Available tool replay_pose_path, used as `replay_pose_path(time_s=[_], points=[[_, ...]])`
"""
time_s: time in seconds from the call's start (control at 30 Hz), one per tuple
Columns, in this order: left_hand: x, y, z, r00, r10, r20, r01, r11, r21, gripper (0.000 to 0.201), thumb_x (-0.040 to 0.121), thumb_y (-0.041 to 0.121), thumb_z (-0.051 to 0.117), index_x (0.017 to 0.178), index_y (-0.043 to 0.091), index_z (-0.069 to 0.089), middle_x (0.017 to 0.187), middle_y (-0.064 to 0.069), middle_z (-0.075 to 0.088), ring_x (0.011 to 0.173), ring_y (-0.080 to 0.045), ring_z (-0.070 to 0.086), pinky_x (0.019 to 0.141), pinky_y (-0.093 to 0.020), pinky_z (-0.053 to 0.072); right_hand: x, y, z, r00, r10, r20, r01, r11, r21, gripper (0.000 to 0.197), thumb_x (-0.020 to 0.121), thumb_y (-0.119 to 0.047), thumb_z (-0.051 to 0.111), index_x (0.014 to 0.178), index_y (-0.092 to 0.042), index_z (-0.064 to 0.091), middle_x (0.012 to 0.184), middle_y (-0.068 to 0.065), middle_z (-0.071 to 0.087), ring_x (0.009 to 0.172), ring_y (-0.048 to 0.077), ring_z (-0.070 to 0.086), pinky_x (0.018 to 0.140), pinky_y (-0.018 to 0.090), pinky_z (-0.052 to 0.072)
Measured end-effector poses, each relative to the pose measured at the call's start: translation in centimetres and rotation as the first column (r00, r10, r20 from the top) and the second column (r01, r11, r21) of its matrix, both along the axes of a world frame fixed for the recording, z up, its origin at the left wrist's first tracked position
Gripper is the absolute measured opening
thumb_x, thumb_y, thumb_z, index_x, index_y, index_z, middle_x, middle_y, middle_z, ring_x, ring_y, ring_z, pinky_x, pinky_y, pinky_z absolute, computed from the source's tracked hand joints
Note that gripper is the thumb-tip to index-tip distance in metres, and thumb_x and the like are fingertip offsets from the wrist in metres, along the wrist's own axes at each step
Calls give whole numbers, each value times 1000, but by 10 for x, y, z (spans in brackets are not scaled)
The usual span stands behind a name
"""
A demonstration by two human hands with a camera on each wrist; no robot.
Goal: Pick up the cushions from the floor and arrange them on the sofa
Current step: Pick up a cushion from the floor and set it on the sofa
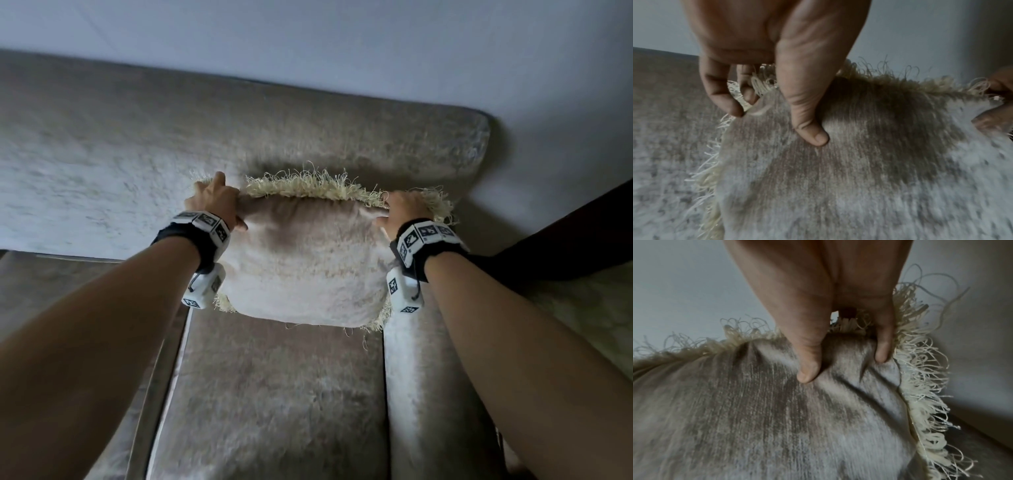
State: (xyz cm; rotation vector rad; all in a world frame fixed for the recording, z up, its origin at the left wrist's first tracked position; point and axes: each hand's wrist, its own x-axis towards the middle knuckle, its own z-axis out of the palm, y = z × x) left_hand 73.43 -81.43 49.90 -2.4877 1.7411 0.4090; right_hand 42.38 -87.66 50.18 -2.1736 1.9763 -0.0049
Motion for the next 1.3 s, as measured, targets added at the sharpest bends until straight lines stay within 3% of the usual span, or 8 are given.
replay_pose_path(time_s=[0.37,0.5,0.67,0.83,0.97,1.07,1.2,1.3], points=[[-4,-8,21,998,38,44,-35,997,-71,39,67,37,82,100,19,71,106,-3,43,109,-33,42,84,-54,47,-6,-3,24,998,17,67,-13,998,-58,33,80,-25,76,105,-6,64,101,14,66,103,35,60,85,46,54],[-8,-2,5,994,110,2,-109,987,-119,37,72,29,81,101,16,62,118,-7,36,111,-37,41,80,-53,49,-3,1,9,994,57,93,-43,988,-145,21,86,-14,67,104,-4,65,108,14,63,112,34,53,94,45,47],[-7,9,5,994,92,-60,-100,984,-146,72,69,25,84,126,24,41,131,-9,28,114,-41,43,78,-54,52,-4,3,4,991,82,106,-71,991,-112,52,87,-2,61,136,-12,46,133,10,49,130,32,37,108,41,32],[-8,22,20,999,30,-45,-34,995,-96,83,75,17,79,139,30,27,143,-11,20,117,-46,45,79,-55,52,-7,17,22,977,39,209,-20,996,-92,65,82,4,62,139,-17,40,141,10,39,131,30,38,103,38,40],[-25,36,42,999,-20,-36,18,997,-74,65,80,16,68,136,26,36,138,-9,34,114,-37,50,75,-48,50,-6,36,44,978,45,203,-45,999,-2,54,84,-3,63,134,-14,45,140,8,40,129,27,42,102,37,42],[-43,50,63,998,-39,-42,37,998,-48,49,84,21,64,130,21,47,130,-8,43,115,-34,49,82,-46,51,-1,53,62,978,49,205,-58,998,36,42,87,-8,62,128,-14,51,133,8,46,123,26,48,94,33,45],[-69,72,89,995,-90,-36,88,995,-39,28,88,24,60,113,13,57,127,-8,47,112,-30,51,96,-49,45,4,79,86,975,42,218,-62,994,86,27,87,-16,62,114,-15,57,128,7,50,117,27,54,95,42,48],[-82,90,104,993,-108,-43,105,992,-64,21,89,26,58,105,12,61,125,-7,50,108,-28,55,103,-53,39,7,99,100,966,50,253,-82,990,115,21,87,-19,63,107,-19,58,129,5,53,117,24,54,103,48,42]])
